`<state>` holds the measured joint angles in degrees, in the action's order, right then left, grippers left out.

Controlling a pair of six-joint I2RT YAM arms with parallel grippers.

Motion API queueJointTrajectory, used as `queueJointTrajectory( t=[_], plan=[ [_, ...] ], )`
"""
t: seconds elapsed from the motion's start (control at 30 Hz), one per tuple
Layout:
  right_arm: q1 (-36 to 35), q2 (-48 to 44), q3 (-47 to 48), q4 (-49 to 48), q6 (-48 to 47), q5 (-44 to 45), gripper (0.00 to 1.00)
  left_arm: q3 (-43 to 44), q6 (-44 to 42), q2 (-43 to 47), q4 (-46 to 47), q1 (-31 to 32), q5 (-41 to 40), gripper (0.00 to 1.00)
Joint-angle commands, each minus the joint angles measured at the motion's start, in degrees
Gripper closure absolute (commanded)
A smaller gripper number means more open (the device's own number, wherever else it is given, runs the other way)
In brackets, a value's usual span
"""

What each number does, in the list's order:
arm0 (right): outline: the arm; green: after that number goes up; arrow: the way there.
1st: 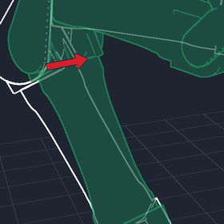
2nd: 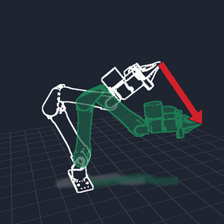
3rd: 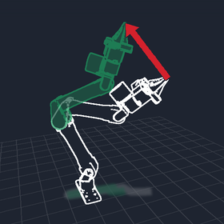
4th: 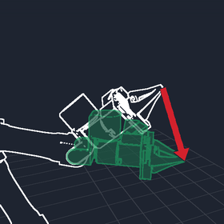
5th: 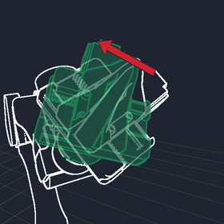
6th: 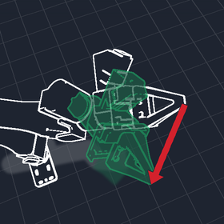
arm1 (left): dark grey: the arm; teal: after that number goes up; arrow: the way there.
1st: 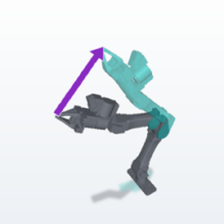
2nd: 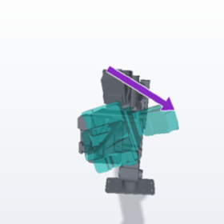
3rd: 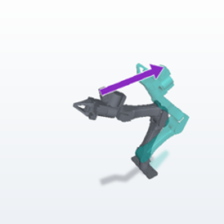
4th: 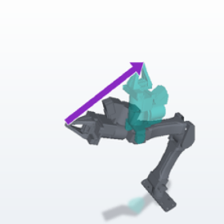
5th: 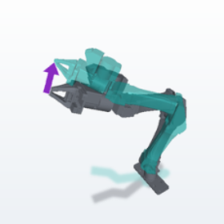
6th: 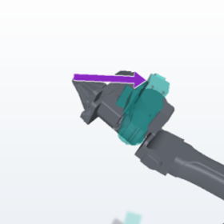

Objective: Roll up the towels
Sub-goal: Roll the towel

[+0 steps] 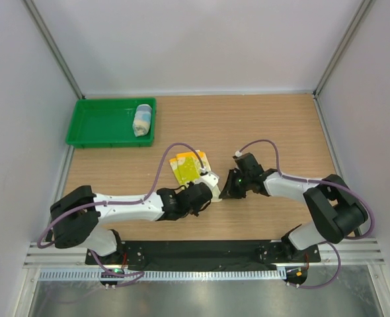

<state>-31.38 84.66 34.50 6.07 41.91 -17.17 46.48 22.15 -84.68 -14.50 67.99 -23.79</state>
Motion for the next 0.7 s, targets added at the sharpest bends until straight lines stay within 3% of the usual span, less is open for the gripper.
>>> queueJointTrajectory(
  t=[0.0, 0.03, 0.13, 0.17, 0.4, 0.67],
  plan=[
    [0.0, -1.9, 2.6, 5.6, -2.5, 3.0, 0.92, -0.1, 0.8, 2.2, 0.7, -0.4, 1.7, 1.00],
    [-0.1, -2.5, 3.0, 6.9, -3.0, 4.1, 0.73, 0.1, 1.1, 2.2, 0.5, -0.4, 2.2, 1.00],
    [0.0, -5.6, 5.2, 12.5, -5.1, 8.8, 0.37, 0.8, 1.7, 2.4, -0.3, -0.4, 4.4, 1.00],
    [0.0, -6.6, 5.7, 13.9, -5.6, 11.6, 0.34, 1.1, 2.1, 2.7, -0.6, -0.4, 5.0, 1.00],
    [0.3, -12.9, 11.7, 23.3, -9.4, 20.0, 0.29, 4.3, 6.0, 3.8, -3.8, -2.1, 10.9, 1.00],
    [0.3, -14.6, 13.8, 24.7, -10.2, 19.8, 0.29, 7.0, 12.6, 2.0, -7.6, -10.9, 23.4, 1.00]
  ],
)
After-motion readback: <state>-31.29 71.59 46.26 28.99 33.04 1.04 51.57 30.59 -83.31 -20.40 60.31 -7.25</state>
